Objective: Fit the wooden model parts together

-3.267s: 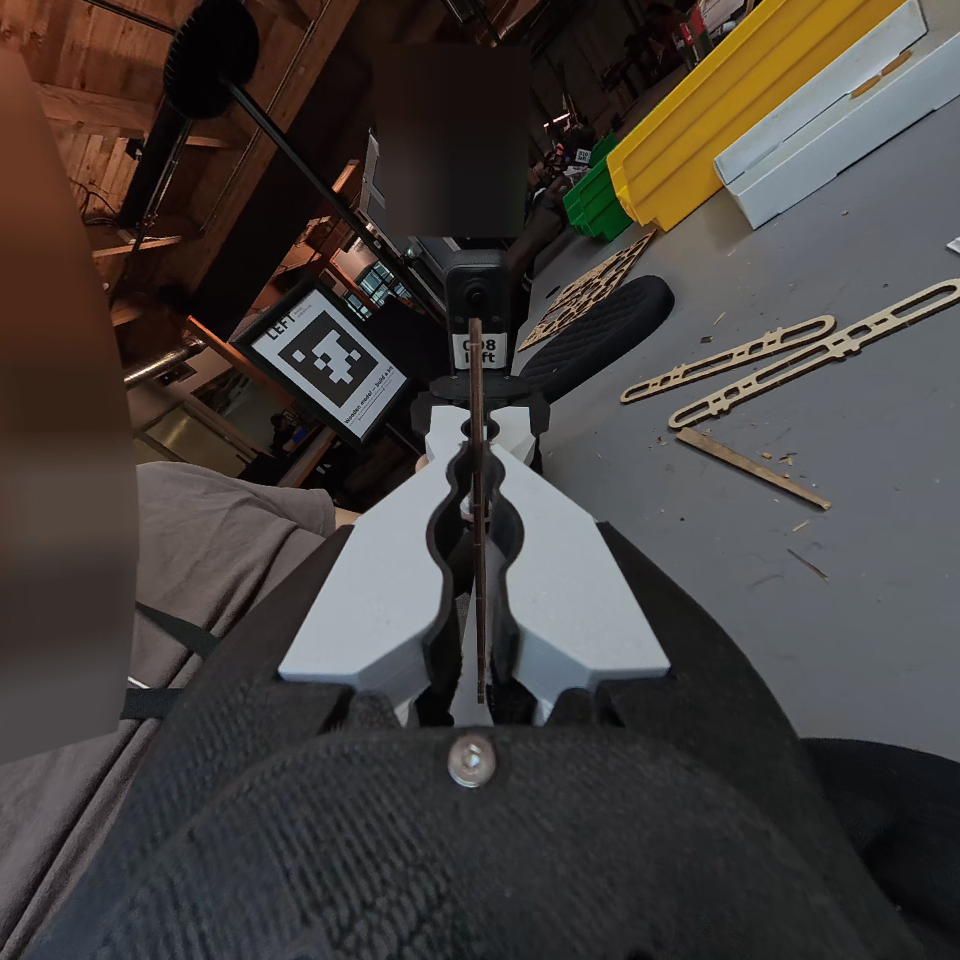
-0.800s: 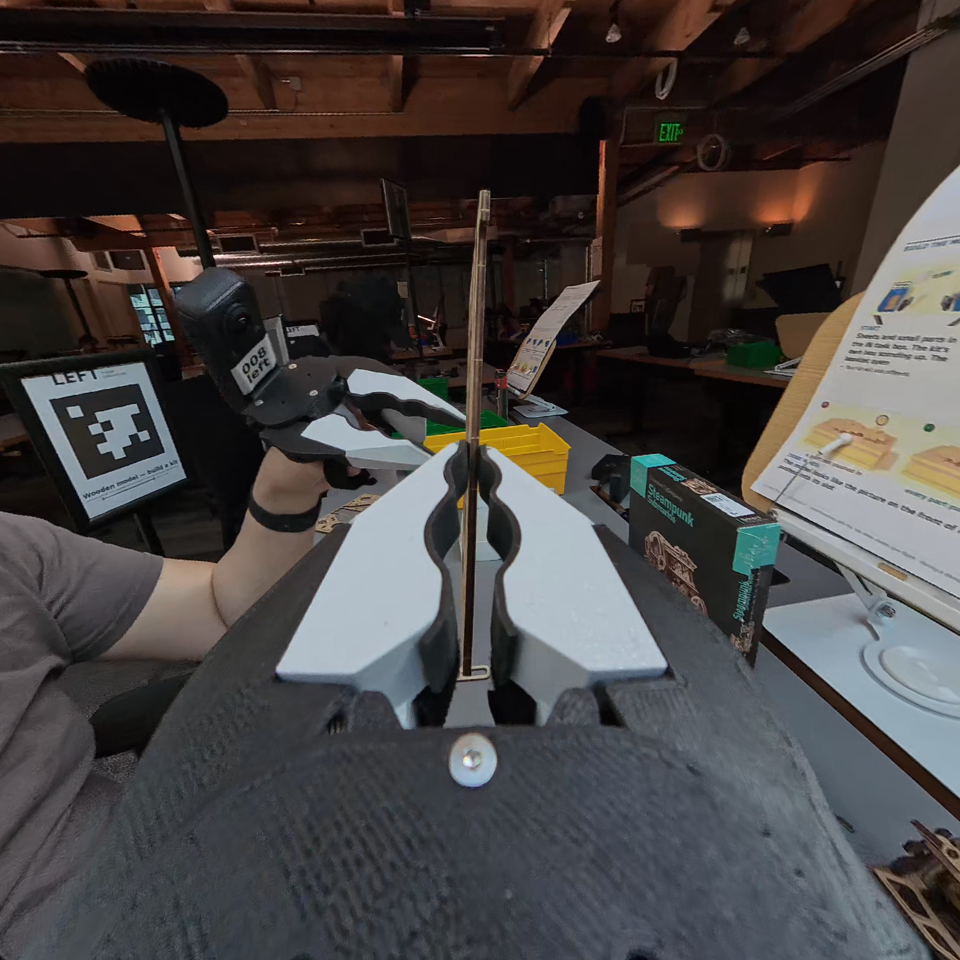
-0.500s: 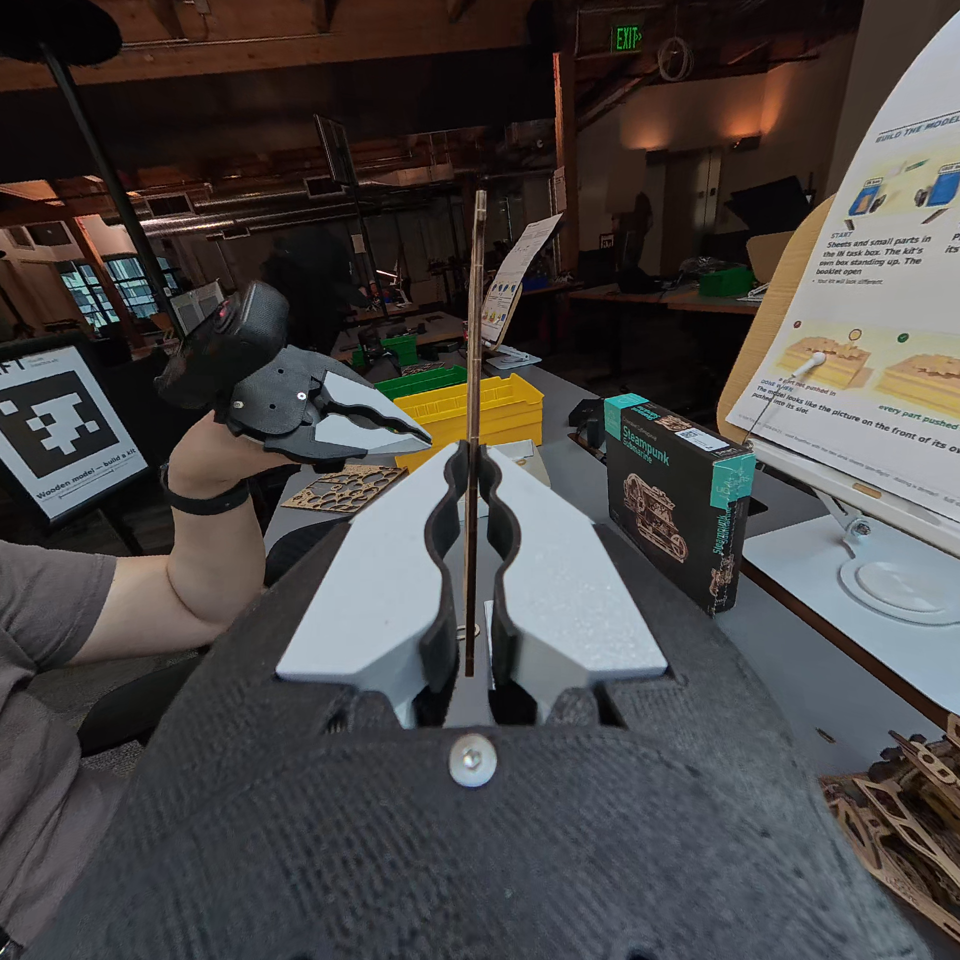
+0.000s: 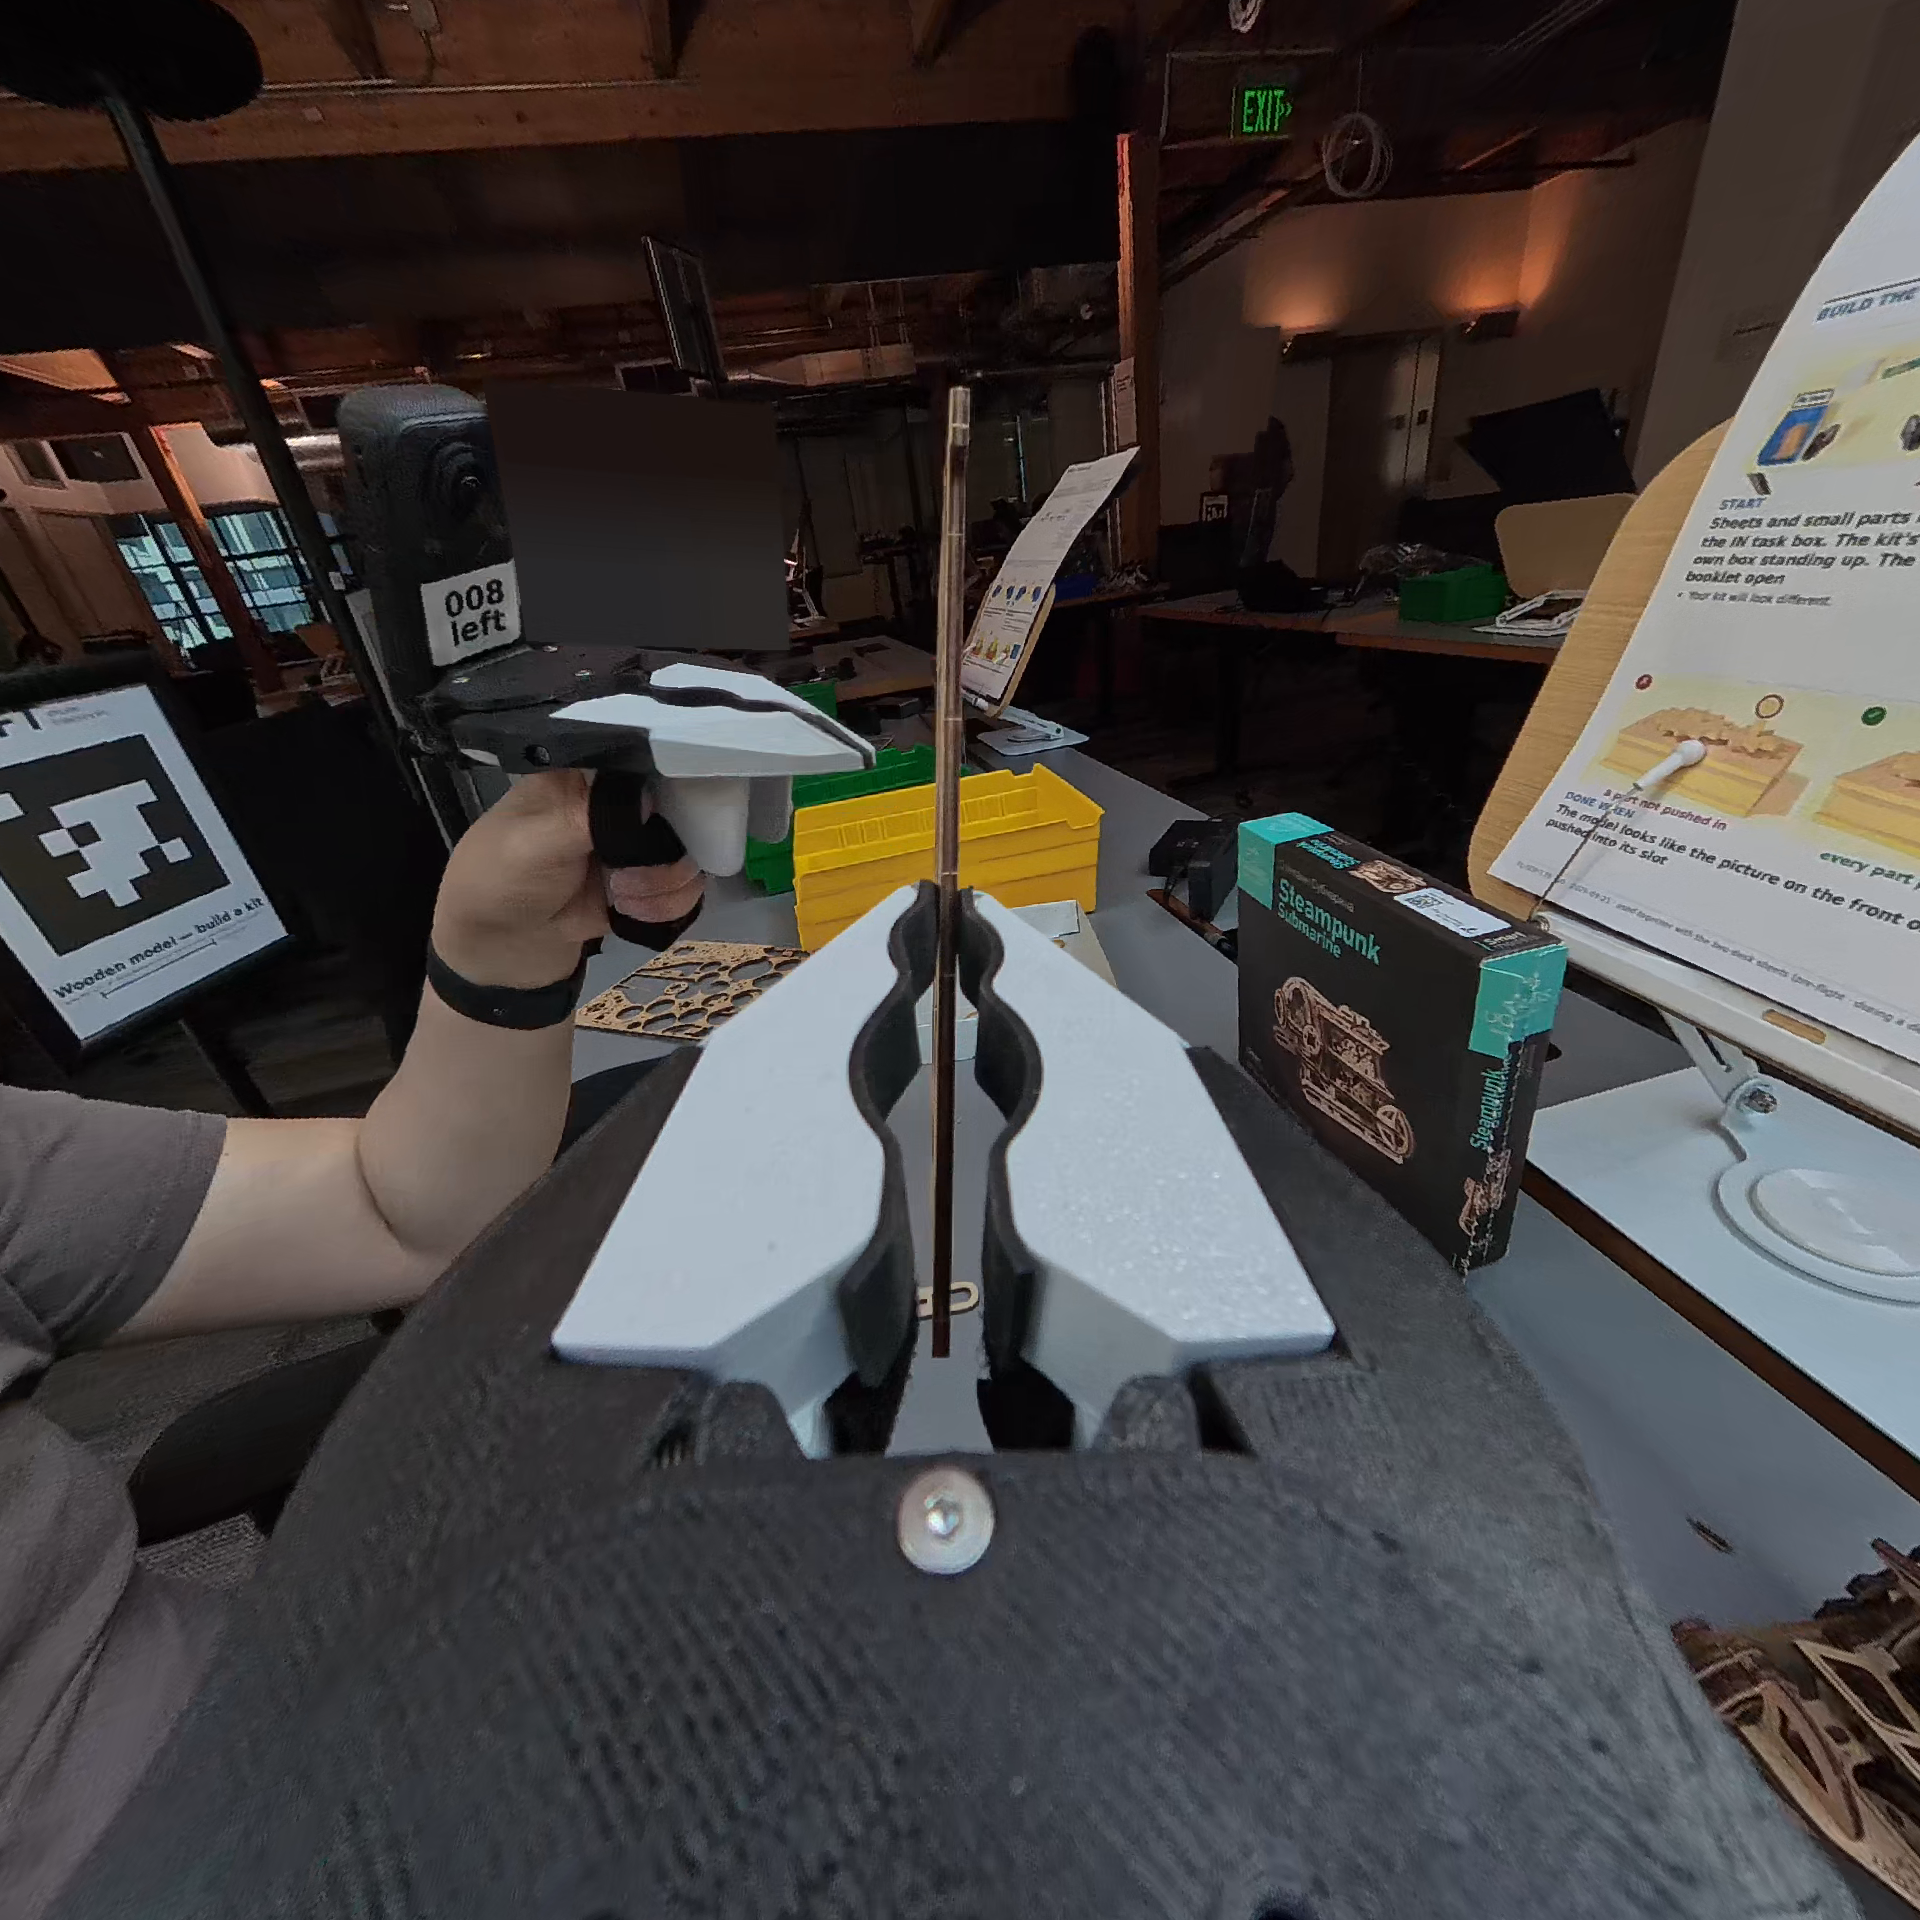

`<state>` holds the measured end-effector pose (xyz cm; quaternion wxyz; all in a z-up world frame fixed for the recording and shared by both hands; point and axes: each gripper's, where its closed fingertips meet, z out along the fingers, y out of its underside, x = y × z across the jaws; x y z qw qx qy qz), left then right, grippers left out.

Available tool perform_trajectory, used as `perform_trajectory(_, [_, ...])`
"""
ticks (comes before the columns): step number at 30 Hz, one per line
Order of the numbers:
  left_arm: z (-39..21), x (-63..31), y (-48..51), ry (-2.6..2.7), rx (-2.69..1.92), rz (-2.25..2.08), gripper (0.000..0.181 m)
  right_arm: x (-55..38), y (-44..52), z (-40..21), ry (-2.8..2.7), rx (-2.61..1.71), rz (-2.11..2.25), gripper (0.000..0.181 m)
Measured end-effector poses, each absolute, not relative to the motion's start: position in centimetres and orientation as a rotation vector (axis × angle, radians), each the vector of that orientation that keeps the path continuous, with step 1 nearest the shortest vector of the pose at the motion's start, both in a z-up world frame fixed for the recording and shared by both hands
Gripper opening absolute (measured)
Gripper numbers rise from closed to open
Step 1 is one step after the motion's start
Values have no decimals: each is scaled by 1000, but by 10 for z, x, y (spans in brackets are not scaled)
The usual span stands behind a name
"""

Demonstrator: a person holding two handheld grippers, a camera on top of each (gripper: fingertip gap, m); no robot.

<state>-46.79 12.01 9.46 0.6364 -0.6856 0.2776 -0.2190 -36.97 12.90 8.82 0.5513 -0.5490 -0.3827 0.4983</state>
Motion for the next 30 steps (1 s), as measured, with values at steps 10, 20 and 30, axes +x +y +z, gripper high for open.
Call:
perform_trajectory(10, [138, -442, 66, 762, -1137, -1163, 72, -385, 85, 114, -849, -1173, 1413, 0])
perform_trajectory(20, [132, -441, 73, 730, -1124, -1201, 9, -416, 68, 92, -955, -1192, 1507, 0])
perform_trajectory(30, [108, -421, 53, 964, -1292, -1137, 0, -412, 58, 98, -1087, -1206, 1277, 30])
